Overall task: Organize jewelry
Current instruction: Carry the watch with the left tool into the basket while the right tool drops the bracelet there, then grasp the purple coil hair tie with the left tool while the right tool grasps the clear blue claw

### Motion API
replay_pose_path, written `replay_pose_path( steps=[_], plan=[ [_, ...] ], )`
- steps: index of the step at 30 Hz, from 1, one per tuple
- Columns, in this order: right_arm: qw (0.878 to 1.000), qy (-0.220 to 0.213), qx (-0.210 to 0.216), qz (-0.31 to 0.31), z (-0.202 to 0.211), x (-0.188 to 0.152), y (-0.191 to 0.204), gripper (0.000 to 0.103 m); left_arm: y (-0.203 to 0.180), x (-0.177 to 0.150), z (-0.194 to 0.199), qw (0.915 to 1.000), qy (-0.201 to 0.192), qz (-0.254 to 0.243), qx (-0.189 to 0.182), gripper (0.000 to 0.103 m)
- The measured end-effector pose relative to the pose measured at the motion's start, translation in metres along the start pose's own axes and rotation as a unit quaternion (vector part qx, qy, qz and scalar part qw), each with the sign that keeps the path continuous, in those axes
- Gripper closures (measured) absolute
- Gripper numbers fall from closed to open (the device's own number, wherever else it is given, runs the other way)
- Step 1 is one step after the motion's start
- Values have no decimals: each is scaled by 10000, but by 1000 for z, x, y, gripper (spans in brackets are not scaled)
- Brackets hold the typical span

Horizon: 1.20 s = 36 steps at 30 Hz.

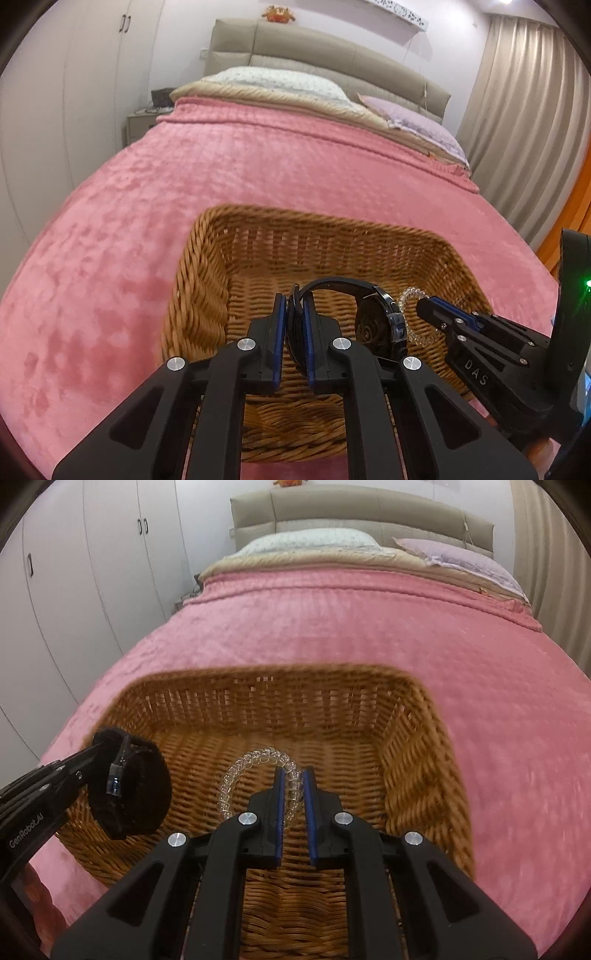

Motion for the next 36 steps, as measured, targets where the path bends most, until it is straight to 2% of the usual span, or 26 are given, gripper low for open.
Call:
replay_pose_path(
  steps=[4,8,9,10,11,15,17,21,24,30,36],
  plan=[
    [9999,113,-2,-42,-6,-2,-1,95,1,-5,-8,9999,124,-53,45,94],
    [9990,274,119,-341,-8,-5,-12,92,-2,-8,-7,9998,170,-110,-66,86],
    [9986,271,197,-407,-6,-5,-13,92,-2,-8,-3,9998,149,-99,-49,82],
    [9986,222,214,-425,-1,-4,-14,89,-1,-9,0,9999,131,-81,-46,67],
    [9987,186,214,-416,4,-3,-14,82,-1,-8,5,9999,87,-61,-52,59],
    [9988,-38,338,-351,40,-4,-12,71,-1,-7,36,9998,-164,-43,-132,59],
    [9985,-166,410,-335,64,-7,-13,56,-2,-9,62,9990,-384,-40,-215,59],
    [9968,-417,618,-295,114,-17,-12,56,-12,-24,115,9968,-671,-134,-408,57],
    [9954,-547,741,-262,147,-33,-8,56,-22,-41,144,9953,-738,-176,-608,57],
    [9947,-446,902,-214,180,-85,-5,56,-41,-86,165,9935,-530,-287,-961,57],
    [9956,-15,858,-383,173,-141,-14,58,-44,-135,141,9936,10,-311,-1090,60]
  ],
)
Point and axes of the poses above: each gripper's, at about its wrist camera, not at the fingertips, and z roughly against the way its jaws point, y to its left, x to its top, the point moved 7 cm from there along -z, roughly the way its jaws point, and after that the axes turned 10 degrees about -z, right-handed, at the moved point
